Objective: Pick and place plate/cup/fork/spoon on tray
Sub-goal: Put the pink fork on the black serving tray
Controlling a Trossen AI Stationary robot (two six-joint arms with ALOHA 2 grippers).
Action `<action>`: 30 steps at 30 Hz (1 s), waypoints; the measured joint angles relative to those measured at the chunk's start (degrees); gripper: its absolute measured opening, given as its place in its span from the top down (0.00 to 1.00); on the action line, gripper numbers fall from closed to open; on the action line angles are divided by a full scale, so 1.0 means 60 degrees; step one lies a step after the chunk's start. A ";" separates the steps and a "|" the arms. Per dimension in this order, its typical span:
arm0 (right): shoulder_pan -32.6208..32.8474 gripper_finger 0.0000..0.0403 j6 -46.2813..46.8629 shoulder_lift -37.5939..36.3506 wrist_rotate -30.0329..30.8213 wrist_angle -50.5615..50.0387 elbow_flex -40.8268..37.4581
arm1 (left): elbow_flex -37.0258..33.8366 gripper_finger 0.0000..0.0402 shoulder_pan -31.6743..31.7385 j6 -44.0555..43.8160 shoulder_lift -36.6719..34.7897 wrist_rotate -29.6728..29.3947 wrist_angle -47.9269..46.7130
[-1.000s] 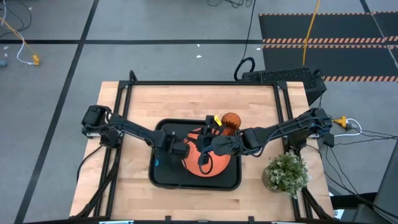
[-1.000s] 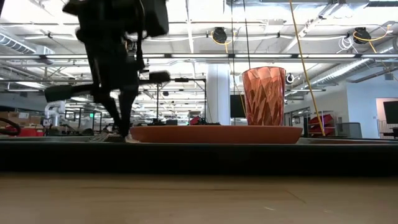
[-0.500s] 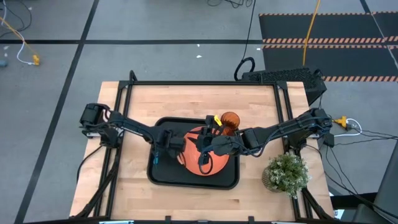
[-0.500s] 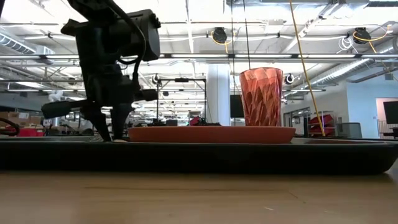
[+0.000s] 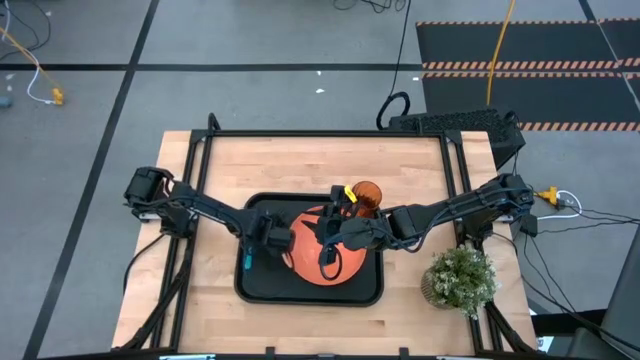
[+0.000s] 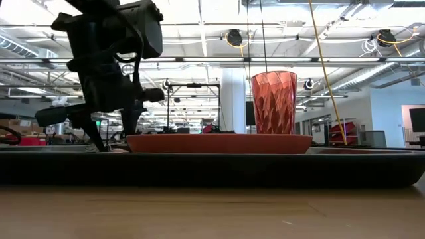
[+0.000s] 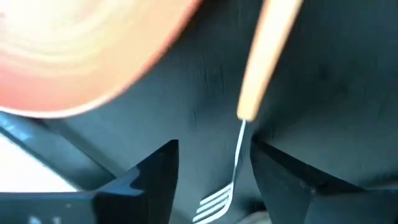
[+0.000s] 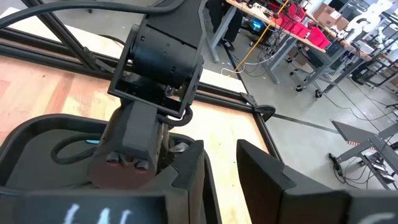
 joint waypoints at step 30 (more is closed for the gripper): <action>0.0000 0.78 0.0076 0.0000 -0.0007 0.0026 0.0000 | -0.0505 0.46 0.0583 -0.0169 -0.1435 -0.0601 0.0767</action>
